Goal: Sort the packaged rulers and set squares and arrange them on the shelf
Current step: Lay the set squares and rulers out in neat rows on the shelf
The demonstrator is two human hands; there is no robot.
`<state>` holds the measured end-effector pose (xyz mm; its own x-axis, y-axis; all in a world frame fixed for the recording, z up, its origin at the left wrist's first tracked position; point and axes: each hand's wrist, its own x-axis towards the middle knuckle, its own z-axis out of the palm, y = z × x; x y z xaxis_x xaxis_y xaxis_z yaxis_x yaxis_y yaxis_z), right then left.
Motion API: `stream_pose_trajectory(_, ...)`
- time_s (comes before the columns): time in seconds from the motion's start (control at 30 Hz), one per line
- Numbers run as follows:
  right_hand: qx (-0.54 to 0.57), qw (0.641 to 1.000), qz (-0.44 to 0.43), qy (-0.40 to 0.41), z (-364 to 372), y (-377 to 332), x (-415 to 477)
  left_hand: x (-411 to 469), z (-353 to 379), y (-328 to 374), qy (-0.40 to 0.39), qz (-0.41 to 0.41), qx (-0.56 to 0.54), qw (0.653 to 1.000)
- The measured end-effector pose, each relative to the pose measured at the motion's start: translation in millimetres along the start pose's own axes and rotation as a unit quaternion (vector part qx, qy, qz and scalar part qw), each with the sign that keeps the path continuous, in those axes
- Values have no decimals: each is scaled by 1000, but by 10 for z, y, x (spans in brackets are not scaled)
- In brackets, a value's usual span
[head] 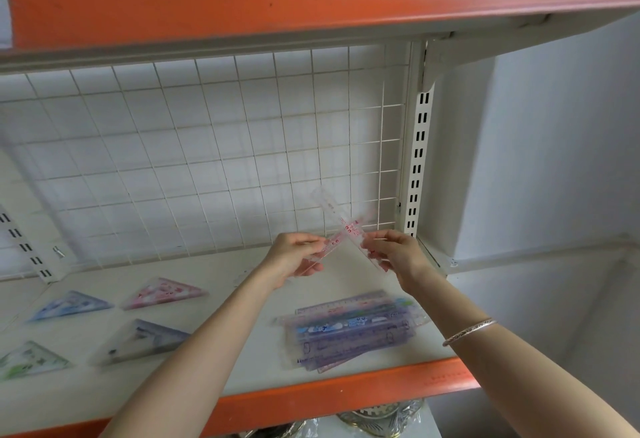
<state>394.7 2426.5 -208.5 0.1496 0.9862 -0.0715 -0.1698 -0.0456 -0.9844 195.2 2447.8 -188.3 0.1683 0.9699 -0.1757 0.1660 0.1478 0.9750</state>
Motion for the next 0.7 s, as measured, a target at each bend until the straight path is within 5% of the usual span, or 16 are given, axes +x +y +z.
stream_pose_trajectory(0.13, -54, 995, -76, 25, -35, -34, 52, 21, -106, 0, 0, 38, 128, 991)
stream_pose_trajectory(0.27, -117, 989, -89, -13, -75, -63, 78, 21, -161, 17, -32, 36, 139, 989)
stream_pose_trajectory(0.53, -103, 992, -41, -61, -45, -59, 47, 90, -102, -24, 14, 4, -102, 995)
stream_pose_trajectory(0.7, -108, 992, -24, -57, 28, -48, 15, 87, -88, -35, -25, -1, -173, 985)
